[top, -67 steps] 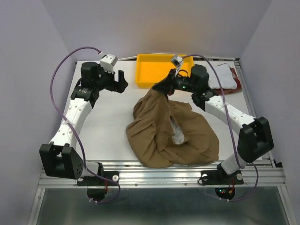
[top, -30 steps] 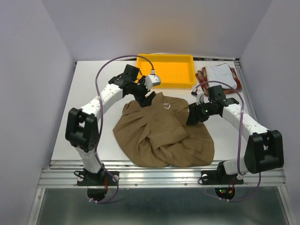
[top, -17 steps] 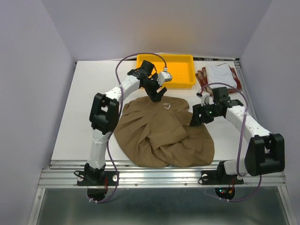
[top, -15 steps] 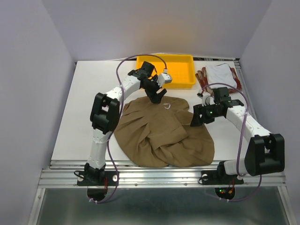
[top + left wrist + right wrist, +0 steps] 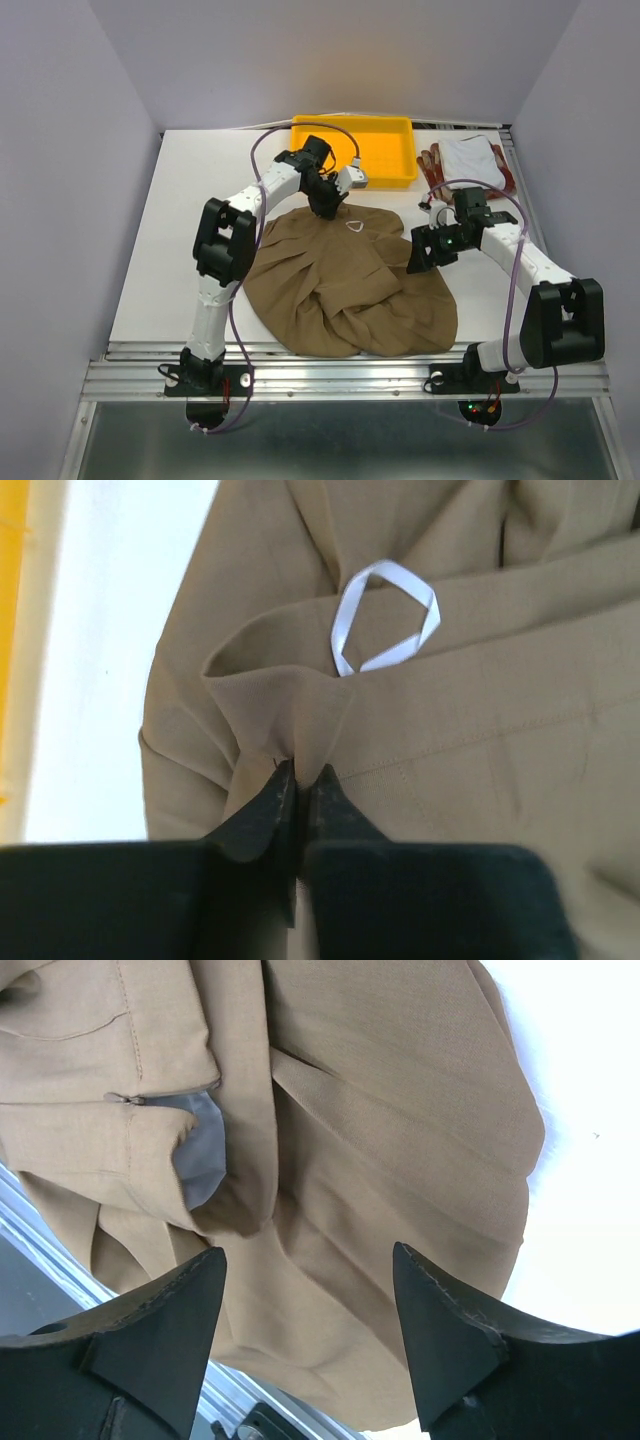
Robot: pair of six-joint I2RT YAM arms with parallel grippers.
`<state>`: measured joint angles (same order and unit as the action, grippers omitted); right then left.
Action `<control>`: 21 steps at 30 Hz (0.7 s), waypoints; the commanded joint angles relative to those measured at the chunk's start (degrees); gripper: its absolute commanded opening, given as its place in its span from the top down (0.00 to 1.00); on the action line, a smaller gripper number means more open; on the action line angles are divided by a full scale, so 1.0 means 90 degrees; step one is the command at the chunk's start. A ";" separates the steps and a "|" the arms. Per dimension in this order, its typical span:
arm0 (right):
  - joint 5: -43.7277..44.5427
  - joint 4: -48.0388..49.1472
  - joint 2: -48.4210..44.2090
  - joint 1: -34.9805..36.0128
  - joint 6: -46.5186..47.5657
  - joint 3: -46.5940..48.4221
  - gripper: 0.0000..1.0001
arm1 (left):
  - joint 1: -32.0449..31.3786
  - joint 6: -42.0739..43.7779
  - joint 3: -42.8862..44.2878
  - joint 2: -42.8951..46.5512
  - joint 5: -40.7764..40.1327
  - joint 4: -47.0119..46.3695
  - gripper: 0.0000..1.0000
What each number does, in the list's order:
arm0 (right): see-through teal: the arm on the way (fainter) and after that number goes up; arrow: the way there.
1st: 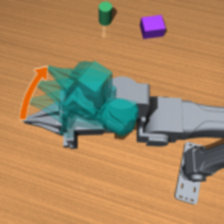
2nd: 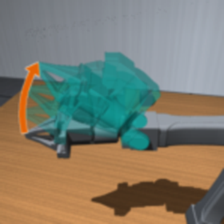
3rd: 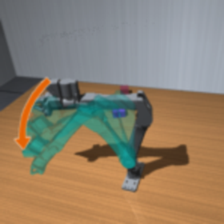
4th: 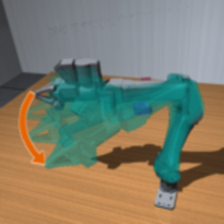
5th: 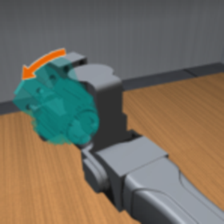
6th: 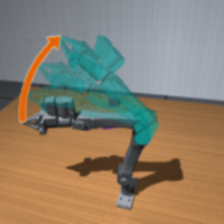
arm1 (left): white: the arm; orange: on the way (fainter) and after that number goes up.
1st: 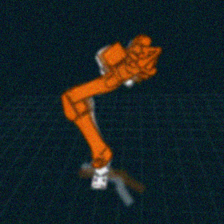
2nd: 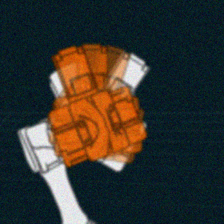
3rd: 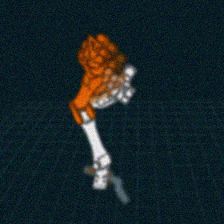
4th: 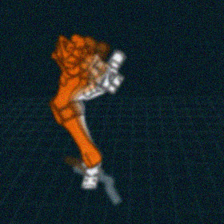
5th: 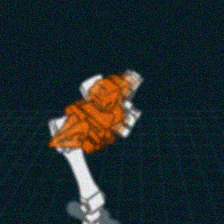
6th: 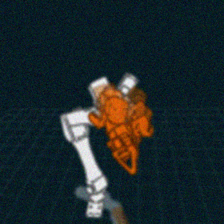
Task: Fold and stack the skirts
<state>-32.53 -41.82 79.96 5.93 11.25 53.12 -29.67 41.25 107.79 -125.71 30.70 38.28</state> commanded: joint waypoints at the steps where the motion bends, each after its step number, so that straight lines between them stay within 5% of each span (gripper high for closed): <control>1: -0.0047 -0.0002 -0.0057 -0.0044 0.0380 0.0357 0.26 | 0.0181 0.0241 0.0016 0.0656 0.0230 0.0395 1.00; 10: -0.0252 0.0408 -0.0194 -0.0112 0.1025 0.0572 0.18 | 0.2386 0.1066 -0.0889 0.2356 0.3656 0.1876 1.00; 15: -0.0886 0.0672 -0.0106 -0.0112 0.1426 0.0592 0.17 | 0.3169 0.2348 -0.2315 0.2231 0.3826 0.2571 1.00; 21: -0.1258 0.1482 0.0030 -0.0112 0.1582 0.0387 0.17 | 0.3472 0.3286 -0.2943 0.1712 0.3738 0.2690 1.00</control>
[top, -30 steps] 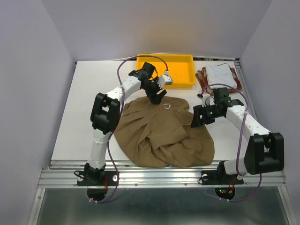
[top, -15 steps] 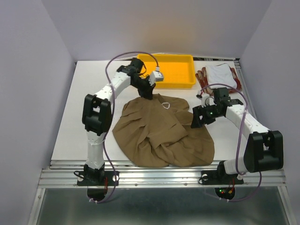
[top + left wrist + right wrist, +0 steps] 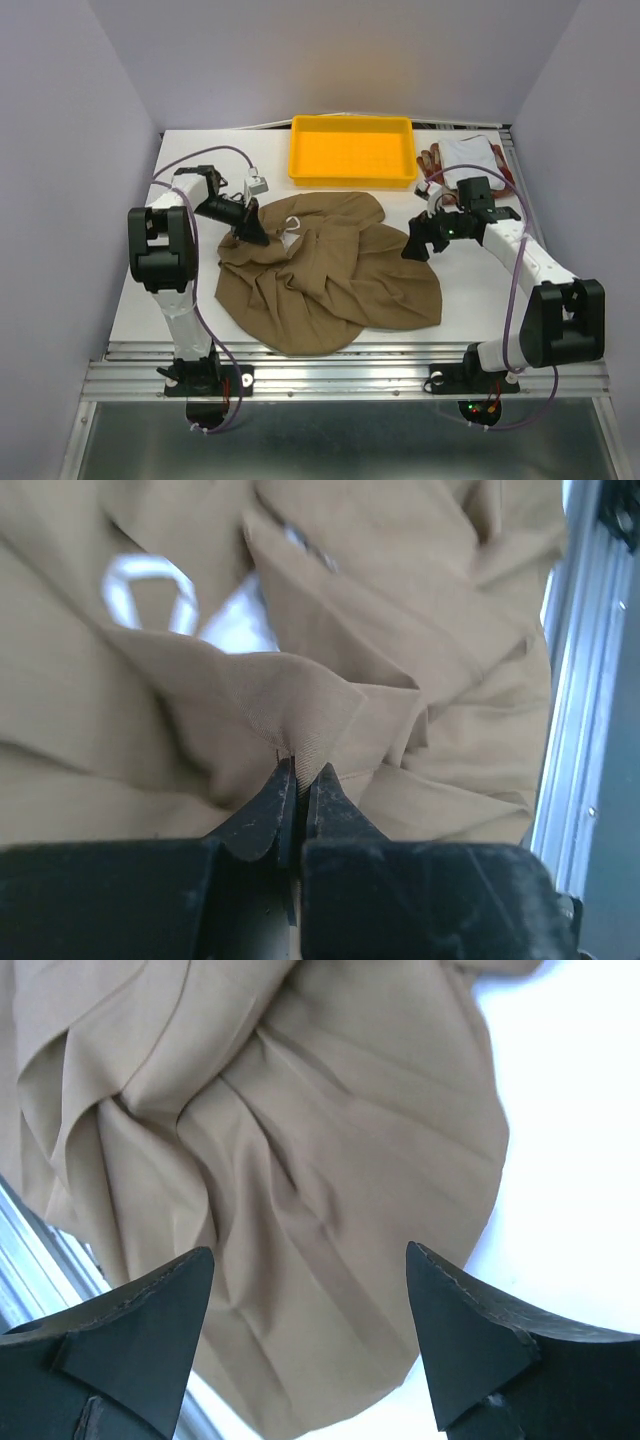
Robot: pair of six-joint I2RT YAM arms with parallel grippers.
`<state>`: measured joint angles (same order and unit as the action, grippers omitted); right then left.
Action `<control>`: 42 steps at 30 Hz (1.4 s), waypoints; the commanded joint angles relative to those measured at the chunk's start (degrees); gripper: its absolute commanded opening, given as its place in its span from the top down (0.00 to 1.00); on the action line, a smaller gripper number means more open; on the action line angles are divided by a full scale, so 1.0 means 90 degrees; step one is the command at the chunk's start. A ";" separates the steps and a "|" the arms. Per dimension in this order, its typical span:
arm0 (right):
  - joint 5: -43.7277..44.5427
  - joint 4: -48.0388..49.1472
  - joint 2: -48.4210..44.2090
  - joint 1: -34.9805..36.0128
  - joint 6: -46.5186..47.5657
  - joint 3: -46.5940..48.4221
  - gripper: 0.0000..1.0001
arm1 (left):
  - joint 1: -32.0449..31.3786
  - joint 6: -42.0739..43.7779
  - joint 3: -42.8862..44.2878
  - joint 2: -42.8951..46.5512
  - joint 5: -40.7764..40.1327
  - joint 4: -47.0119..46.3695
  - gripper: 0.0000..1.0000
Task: Fold and stack the skirts
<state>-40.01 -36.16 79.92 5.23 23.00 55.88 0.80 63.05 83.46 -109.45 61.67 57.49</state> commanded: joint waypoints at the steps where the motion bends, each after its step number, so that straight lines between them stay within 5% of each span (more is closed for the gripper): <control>1: -0.0457 0.0999 0.0123 -0.0035 0.0276 0.0080 0.18 | 0.0126 0.0856 -0.0318 -0.0085 0.0209 0.0410 1.00; 12: -0.1414 0.3684 0.1617 0.0608 -0.3119 0.0266 0.28 | 0.0263 0.0300 -0.0397 0.0013 -0.0387 -0.0226 1.00; 26: -0.1160 0.5414 0.3190 0.1245 -0.3806 0.0666 0.42 | 0.0634 0.0475 0.0072 -0.0085 -0.0446 0.0194 1.00; 38: -0.2244 0.7338 0.3718 0.1489 -0.5251 0.0491 0.50 | 0.0790 0.0475 0.0219 -0.0105 -0.0446 0.0223 1.00; 42: -0.2283 0.7495 0.3747 0.1547 -0.5417 0.0490 0.74 | 0.0839 0.0398 0.0268 -0.0066 -0.0407 0.0213 1.00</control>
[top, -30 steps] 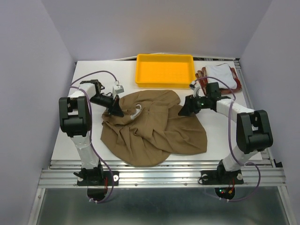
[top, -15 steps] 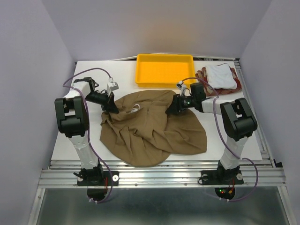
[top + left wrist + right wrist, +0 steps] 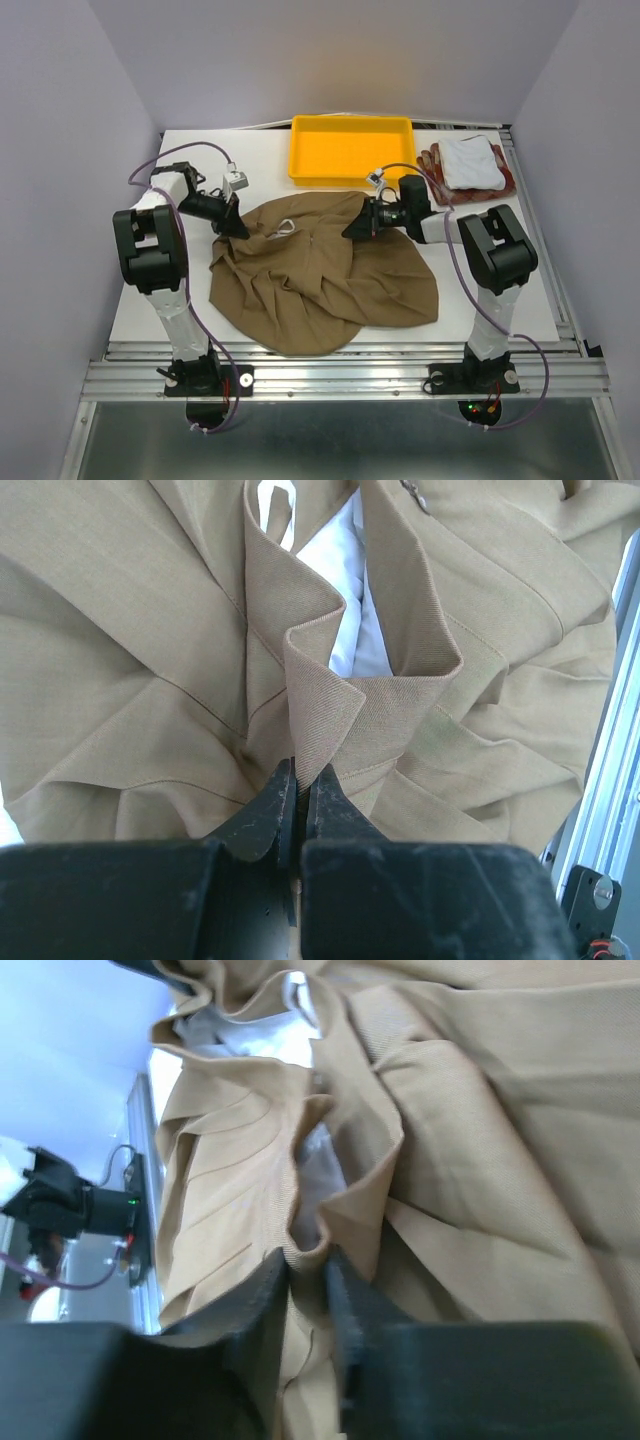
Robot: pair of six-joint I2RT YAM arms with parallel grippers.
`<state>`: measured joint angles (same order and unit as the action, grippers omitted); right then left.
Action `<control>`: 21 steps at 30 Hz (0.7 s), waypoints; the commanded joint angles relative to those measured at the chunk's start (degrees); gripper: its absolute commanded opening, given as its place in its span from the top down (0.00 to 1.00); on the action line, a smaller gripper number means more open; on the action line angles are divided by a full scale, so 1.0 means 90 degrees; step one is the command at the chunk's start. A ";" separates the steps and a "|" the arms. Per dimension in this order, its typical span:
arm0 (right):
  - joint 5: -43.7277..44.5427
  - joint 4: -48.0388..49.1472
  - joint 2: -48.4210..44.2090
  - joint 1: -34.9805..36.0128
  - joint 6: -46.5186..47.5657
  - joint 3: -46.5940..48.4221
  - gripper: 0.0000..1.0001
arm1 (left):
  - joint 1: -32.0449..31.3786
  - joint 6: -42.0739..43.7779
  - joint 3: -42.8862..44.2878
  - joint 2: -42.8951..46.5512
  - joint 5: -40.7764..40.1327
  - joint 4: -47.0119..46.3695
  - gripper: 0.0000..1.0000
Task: Fold and stack the skirts
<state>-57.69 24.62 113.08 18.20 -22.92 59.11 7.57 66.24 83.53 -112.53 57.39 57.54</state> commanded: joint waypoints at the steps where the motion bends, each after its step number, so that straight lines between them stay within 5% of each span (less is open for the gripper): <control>1: -0.0328 0.0731 0.0044 0.0107 -0.0325 0.0151 0.81 | 0.0096 0.0023 0.0270 0.0286 0.0069 0.0218 1.00; 2: -0.0318 0.0673 -0.0005 0.0107 -0.0305 0.0218 0.95 | 0.0115 0.0004 0.0318 0.0306 0.0069 0.0218 1.00; 3: -0.0280 0.0595 -0.0093 0.0107 -0.0199 0.0219 0.99 | 0.0135 -0.0016 0.0348 0.0335 0.0069 0.0228 1.00; 12: 0.0967 -0.1833 -0.2016 -0.0966 0.1790 0.1067 0.99 | 0.0564 -0.1244 0.1012 0.1358 -0.0019 -0.0376 1.00; 21: 0.1908 -0.2658 -0.3539 -0.1211 0.3220 0.1694 0.99 | 0.0574 -0.3813 0.0145 0.3253 0.1074 -0.3246 1.00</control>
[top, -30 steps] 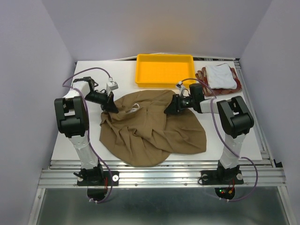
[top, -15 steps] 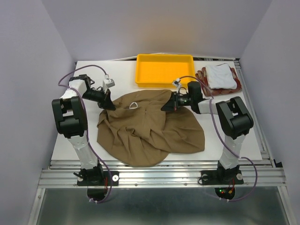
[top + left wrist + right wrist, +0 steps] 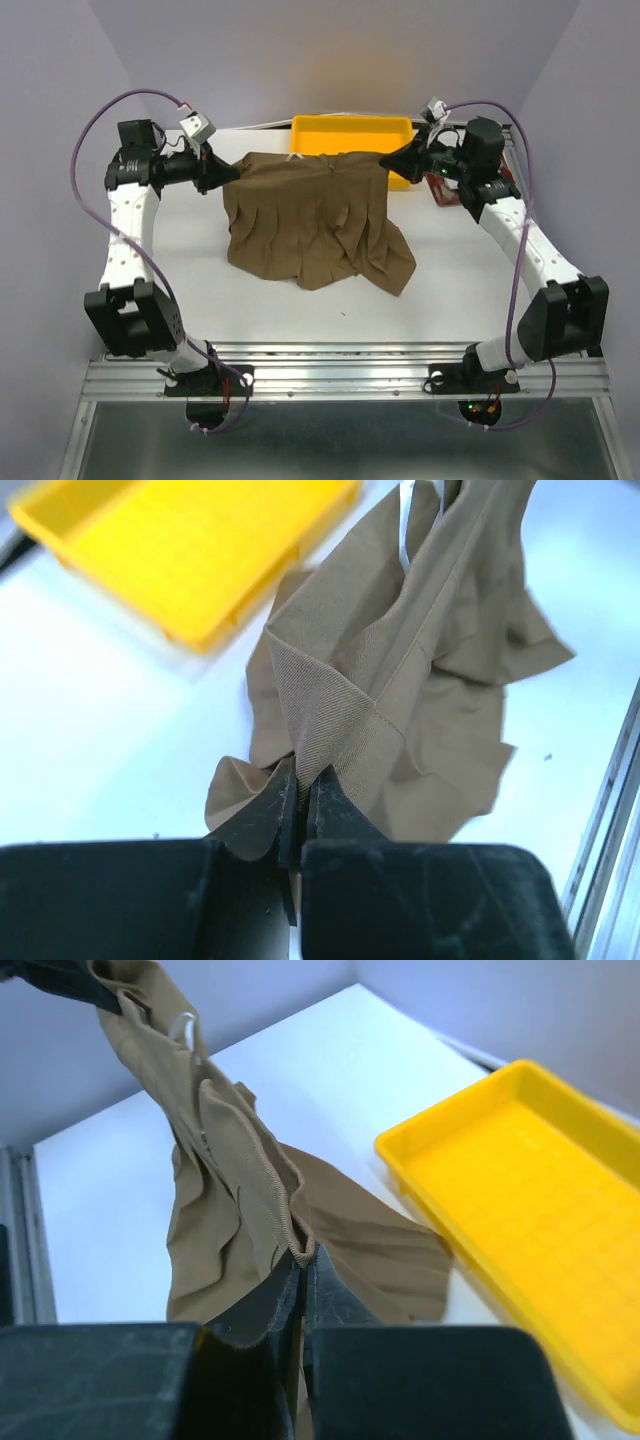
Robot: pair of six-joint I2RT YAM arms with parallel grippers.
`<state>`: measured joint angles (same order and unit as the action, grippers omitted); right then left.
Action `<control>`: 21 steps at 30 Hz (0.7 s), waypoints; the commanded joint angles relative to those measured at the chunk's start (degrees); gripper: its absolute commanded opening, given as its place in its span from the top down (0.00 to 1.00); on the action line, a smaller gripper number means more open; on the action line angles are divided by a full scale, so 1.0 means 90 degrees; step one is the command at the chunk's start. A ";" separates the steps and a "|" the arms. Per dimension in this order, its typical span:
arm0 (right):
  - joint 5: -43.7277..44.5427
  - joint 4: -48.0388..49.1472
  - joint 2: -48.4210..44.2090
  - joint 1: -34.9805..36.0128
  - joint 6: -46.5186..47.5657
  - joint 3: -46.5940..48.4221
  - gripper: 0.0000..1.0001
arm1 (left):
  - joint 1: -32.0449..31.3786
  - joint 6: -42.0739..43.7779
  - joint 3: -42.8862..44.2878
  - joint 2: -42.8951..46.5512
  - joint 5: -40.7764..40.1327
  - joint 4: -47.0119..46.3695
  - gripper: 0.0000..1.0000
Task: Fold and stack the skirts
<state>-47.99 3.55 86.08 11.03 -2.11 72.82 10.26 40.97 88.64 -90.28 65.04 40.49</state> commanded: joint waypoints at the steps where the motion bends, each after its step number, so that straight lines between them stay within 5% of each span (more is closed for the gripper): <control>1: 0.0956 -0.0317 -0.0783 -0.0415 0.0986 0.0132 0.99 | 0.0276 -0.1549 -0.0657 0.1237 0.0409 -0.2118 1.00; 4: 0.1141 -0.0316 -0.1242 -0.0415 0.1142 -0.0198 0.99 | 0.0276 -0.2672 -0.2147 0.2223 0.0644 -0.3885 1.00; 7: 0.1143 -0.0607 -0.1566 -0.0473 0.1629 -0.0550 0.99 | 0.0256 -0.2298 -0.2893 0.3047 0.0587 -0.4157 1.00; 13: 0.0557 -0.1556 -0.2220 -0.0473 0.2811 -0.1975 0.99 | 0.0052 0.1741 -0.4164 0.3703 -0.0506 -0.1231 1.00; 14: 0.0489 -0.1634 -0.2289 -0.0473 0.2919 -0.2200 0.99 | 0.0013 0.2240 -0.4484 0.3693 -0.0672 -0.0937 0.95; 15: 0.0430 -0.1645 -0.2367 -0.0415 0.3094 -0.2618 0.99 | -0.0046 0.2912 -0.4652 0.3626 -0.0983 -0.0760 0.68; 16: 0.0430 -0.1645 -0.2387 -0.0318 0.3154 -0.2825 0.99 | -0.0075 0.3092 -0.4808 0.3586 -0.1083 -0.0585 0.57; 18: 0.0459 -0.1577 -0.2329 -0.0191 0.3261 -0.3351 0.99 | -0.0124 0.3473 -0.5151 0.3392 -0.1297 -0.0495 0.43; 21: 0.0546 -0.1459 -0.2134 0.0209 0.3262 -0.3695 0.99 | -0.0338 0.3543 -0.5123 0.2953 -0.1512 -0.0427 0.39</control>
<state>-45.17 -11.05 66.32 9.93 23.16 42.59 8.97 62.96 42.26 -60.71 56.80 32.10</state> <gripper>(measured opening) 0.035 0.594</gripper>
